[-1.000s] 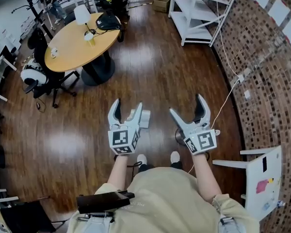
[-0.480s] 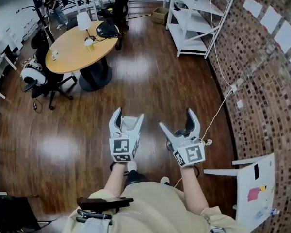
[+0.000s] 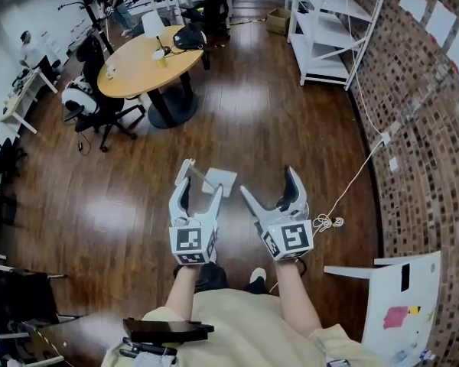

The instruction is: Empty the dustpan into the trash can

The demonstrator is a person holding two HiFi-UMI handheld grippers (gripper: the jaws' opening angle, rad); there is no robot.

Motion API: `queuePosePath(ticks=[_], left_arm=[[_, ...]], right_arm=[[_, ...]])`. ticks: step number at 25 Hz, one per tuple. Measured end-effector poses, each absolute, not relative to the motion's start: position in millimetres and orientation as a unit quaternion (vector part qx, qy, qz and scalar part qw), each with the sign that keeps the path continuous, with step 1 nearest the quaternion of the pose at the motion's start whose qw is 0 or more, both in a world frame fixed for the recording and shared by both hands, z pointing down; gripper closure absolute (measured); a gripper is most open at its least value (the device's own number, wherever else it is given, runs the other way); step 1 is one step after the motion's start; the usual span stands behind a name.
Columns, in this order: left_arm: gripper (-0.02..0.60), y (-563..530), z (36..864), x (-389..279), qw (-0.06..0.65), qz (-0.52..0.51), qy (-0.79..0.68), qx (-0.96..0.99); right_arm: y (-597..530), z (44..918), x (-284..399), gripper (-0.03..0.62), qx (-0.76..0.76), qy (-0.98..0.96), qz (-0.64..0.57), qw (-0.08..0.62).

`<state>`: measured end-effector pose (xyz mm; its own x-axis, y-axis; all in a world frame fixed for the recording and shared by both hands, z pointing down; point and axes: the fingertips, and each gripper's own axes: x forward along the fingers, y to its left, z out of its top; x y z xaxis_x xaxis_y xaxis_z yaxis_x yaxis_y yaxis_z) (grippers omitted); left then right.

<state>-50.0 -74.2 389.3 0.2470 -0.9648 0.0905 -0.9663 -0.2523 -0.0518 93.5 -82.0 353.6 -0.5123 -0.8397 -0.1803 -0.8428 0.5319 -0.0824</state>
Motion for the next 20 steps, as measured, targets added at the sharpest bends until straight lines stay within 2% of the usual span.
queuePosePath(ticks=[5,10,14,20], left_arm=[[0.256,-65,375,-47,0.013,0.044,-0.604,0.796],[0.255,-72,381,-34,0.016,0.069,-0.578,0.813],[0.255,-67,387,-32,0.022,0.073,-0.562,0.824],[0.255,-65,380,-43,0.014,0.068,-0.55,0.832]], right_arm=[[-69,353,121,0.105,-0.526,0.846,0.003,0.081],[-70,373,162,0.137,-0.624,0.78,-0.037,-0.013],[-58,369,169,0.137,-0.641,0.767,-0.029,-0.008],[-50,344,134,0.138,-0.632,0.774,0.012,0.027]])
